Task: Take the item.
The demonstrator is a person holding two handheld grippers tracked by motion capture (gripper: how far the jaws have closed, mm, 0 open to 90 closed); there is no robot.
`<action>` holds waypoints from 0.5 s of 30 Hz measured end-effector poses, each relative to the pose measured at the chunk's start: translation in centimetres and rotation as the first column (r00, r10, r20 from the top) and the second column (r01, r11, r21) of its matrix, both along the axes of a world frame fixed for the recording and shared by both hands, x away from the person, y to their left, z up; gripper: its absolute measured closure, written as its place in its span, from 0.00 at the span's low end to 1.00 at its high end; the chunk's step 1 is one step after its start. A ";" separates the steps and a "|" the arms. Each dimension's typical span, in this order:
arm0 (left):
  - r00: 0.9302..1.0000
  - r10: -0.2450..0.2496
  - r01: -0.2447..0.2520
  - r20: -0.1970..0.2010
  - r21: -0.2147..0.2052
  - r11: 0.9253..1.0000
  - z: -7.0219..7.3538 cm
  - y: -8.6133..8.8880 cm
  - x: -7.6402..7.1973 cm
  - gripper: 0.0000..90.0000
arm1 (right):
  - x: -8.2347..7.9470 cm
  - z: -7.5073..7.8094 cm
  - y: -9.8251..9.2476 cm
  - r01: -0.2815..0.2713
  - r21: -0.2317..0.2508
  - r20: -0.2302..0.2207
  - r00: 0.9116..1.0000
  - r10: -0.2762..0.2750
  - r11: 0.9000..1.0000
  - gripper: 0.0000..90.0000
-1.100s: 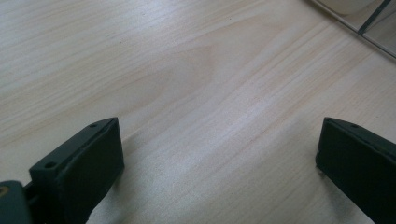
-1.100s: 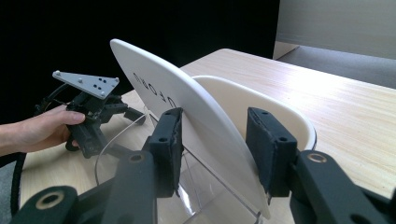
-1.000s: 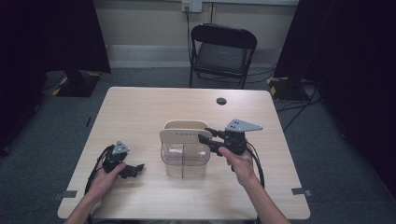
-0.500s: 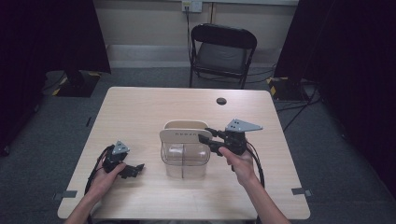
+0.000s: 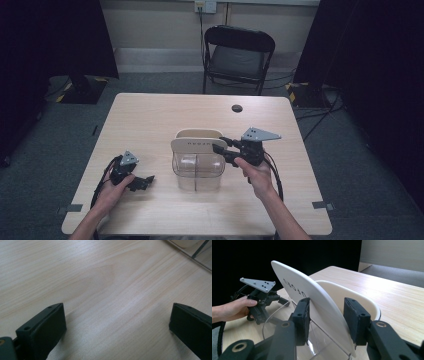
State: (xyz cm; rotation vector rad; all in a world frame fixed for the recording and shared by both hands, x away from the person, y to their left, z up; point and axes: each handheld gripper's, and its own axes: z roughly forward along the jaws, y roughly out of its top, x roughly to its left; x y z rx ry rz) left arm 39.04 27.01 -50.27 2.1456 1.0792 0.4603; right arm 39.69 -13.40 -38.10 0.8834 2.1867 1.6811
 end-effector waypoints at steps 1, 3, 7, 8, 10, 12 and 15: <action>1.000 0.000 0.000 0.002 -0.001 1.000 0.0 0.0 0.0 0.00 | 0.0 0.0 0.0 0.000 0.000 0.000 1.000 0.000 1.000 0.64; 1.000 -0.001 0.001 0.000 0.002 1.000 0.0 0.0 0.0 0.00 | 0.0 0.0 0.0 0.001 0.000 0.000 1.000 -0.001 1.000 0.64; 1.000 -0.001 0.001 -0.001 0.002 1.000 0.0 0.0 0.0 0.00 | 0.0 0.0 0.0 0.001 0.001 -0.001 1.000 -0.001 1.000 0.64; 1.000 0.000 0.000 0.001 0.000 1.000 0.0 0.0 0.0 0.00 | 0.0 0.0 0.0 0.001 0.001 -0.001 1.000 -0.001 1.000 0.64; 1.000 -0.001 0.001 0.001 -0.001 1.000 0.0 0.0 0.0 0.00 | 0.0 0.0 0.0 0.001 0.002 -0.002 1.000 -0.001 1.000 0.64; 1.000 0.001 -0.001 -0.001 -0.001 1.000 0.0 0.0 0.0 0.00 | 0.0 0.0 0.0 -0.001 0.004 -0.003 1.000 0.001 1.000 0.64; 1.000 -0.002 0.002 0.001 0.003 1.000 0.0 0.0 0.0 0.00 | 0.0 0.0 0.0 0.000 0.005 -0.004 1.000 0.000 1.000 0.64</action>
